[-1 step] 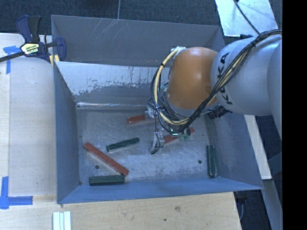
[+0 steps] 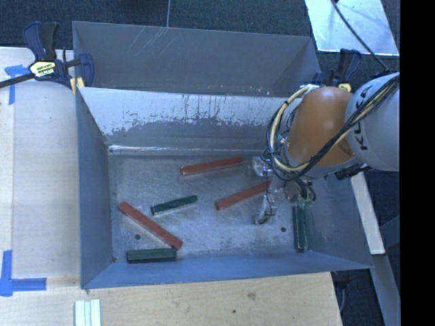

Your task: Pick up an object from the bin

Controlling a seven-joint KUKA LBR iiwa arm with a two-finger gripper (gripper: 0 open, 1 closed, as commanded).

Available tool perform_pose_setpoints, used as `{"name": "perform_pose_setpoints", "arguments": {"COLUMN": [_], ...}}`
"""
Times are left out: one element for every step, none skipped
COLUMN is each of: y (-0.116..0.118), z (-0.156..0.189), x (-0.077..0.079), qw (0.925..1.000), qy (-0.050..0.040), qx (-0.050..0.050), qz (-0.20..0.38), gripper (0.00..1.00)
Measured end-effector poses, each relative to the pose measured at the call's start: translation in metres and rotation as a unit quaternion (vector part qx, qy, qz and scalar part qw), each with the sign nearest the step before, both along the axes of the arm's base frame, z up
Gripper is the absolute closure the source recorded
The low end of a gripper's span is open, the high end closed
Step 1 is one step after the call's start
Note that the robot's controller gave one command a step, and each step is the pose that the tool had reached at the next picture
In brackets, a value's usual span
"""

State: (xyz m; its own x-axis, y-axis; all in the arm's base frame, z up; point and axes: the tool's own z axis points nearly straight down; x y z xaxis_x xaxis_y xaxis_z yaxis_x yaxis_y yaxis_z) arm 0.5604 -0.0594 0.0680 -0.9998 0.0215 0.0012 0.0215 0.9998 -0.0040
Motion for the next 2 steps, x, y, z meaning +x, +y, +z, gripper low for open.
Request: {"name": "perform_pose_setpoints", "arguments": {"y": [0.0253, 0.0271], "z": [0.0334, 0.0322], "x": [0.0038, 0.0041], "qw": [0.9980, 0.9996], "qy": [-0.0043, -0.0038], "qx": [0.002, 0.002], "qz": [0.063, 0.029], "gripper": [0.00, 0.00]}}
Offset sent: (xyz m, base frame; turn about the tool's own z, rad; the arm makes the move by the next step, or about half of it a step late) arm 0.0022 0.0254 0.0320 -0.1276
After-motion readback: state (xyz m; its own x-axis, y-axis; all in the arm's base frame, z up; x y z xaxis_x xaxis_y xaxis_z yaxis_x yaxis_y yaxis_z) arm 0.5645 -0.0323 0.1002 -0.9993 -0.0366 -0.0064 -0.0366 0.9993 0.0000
